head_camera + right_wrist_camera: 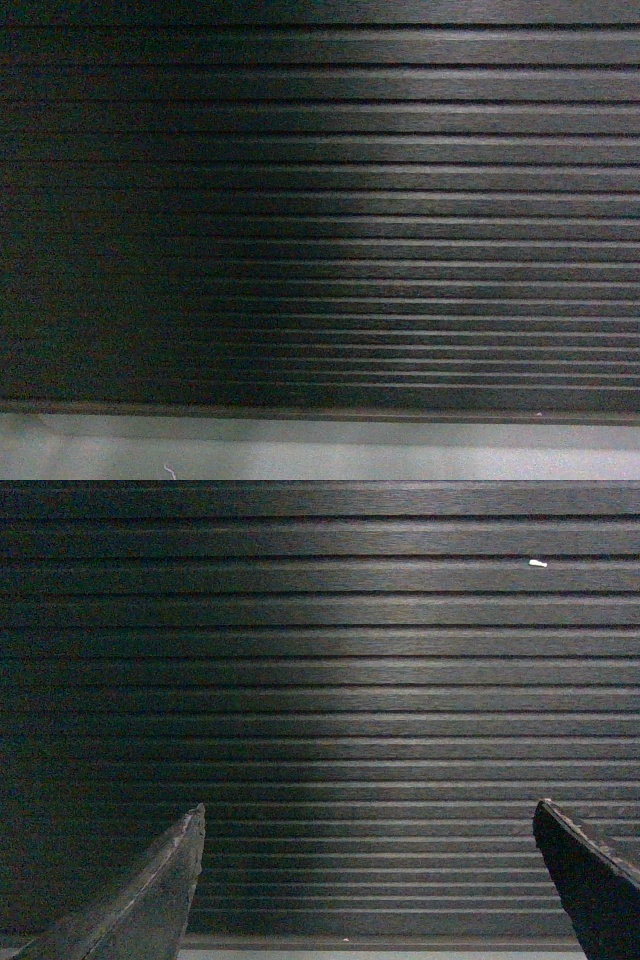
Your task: Place dark red mango on scale at checkout
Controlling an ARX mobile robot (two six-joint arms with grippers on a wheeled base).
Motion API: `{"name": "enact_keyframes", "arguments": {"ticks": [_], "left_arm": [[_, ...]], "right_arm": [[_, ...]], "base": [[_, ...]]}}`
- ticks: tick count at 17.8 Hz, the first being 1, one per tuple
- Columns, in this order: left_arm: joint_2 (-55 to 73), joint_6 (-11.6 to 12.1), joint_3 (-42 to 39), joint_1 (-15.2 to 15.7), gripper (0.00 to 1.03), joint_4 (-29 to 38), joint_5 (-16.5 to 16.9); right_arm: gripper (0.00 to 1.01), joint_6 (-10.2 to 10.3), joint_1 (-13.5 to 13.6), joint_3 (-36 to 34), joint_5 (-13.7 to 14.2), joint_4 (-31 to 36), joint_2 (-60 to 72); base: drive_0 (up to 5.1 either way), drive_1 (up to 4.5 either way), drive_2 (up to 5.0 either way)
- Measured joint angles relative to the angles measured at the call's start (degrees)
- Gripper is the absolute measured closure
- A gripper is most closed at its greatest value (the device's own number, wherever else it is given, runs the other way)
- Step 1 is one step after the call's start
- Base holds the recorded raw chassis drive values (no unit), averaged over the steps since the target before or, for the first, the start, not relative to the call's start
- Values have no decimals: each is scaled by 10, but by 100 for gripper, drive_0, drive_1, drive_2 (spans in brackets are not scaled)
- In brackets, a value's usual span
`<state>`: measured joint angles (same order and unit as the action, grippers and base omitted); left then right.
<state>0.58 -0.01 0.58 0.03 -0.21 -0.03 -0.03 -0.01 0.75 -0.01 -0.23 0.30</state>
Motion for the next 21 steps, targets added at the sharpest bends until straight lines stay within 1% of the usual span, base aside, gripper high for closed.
{"name": "enact_keyframes", "arguments": {"ticks": [21], "left_arm": [[0, 0, 0, 0, 5, 0, 0]], "right_arm": [[3, 0, 0, 0, 0, 0, 0]], "base": [[0, 0, 0]]}}
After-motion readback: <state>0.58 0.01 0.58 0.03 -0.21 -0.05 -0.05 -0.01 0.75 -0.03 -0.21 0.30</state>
